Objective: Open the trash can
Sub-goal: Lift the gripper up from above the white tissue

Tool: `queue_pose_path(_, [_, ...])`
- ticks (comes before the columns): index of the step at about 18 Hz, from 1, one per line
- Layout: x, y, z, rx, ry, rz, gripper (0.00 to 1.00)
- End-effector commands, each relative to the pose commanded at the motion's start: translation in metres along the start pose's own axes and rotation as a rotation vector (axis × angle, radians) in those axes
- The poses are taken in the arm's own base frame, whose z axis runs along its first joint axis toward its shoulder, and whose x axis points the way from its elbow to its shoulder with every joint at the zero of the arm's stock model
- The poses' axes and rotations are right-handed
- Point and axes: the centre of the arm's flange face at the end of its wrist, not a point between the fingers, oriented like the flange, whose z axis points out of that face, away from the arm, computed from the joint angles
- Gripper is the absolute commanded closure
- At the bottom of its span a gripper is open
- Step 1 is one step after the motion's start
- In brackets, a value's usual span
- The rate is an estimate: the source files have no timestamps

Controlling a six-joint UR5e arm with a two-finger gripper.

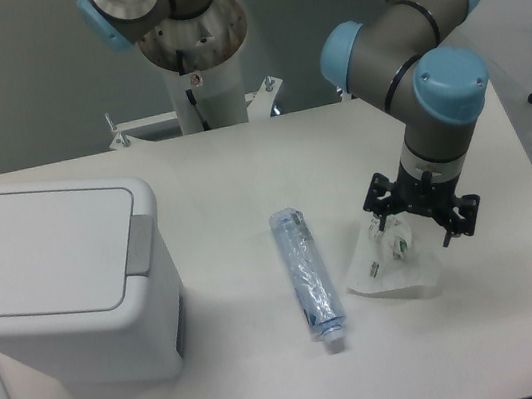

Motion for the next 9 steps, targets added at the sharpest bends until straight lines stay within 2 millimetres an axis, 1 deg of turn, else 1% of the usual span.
queue_pose_path(1, [0.002,-0.001,-0.001,0.0,0.0,-0.003,0.0])
queue_pose_path(3, [0.015,-0.018,0.0,0.0,0.004,0.019,0.0])
queue_pose_path(4, [0.019,-0.023,0.0,0.002,0.006,0.001,0.0])
queue_pose_path(7, [0.027,-0.036,-0.005,0.022,0.015,-0.122,0.0])
queue_pose_path(8, [0.034,-0.047,-0.008,0.043,0.025,-0.165,0.0])
queue_pose_path(9, [0.038,-0.053,-0.015,0.072,0.033,-0.215,0.0])
